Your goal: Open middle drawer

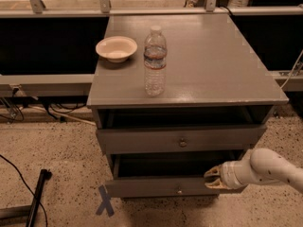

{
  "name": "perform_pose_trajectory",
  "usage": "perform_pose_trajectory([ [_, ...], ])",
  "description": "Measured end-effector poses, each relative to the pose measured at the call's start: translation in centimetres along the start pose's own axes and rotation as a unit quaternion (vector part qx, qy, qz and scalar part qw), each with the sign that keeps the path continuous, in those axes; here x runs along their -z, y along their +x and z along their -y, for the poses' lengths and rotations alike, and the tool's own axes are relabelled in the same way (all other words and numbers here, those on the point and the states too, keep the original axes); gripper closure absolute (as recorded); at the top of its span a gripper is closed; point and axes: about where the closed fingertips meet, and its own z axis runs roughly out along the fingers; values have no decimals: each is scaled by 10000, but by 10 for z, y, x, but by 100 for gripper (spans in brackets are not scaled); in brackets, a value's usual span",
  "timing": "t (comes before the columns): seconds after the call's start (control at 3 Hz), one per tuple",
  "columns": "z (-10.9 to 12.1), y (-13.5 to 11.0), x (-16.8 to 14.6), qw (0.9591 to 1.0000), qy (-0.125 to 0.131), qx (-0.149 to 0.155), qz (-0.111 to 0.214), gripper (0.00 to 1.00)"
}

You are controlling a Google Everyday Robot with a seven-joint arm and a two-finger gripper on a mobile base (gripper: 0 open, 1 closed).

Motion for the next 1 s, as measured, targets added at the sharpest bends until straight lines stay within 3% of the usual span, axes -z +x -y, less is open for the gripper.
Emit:
perform_pose_trajectory([
  [0.33,-22,-18,29,9999,-48,31,156,100],
  [1.0,-43,-57,71,9995,-60,196,233,100],
])
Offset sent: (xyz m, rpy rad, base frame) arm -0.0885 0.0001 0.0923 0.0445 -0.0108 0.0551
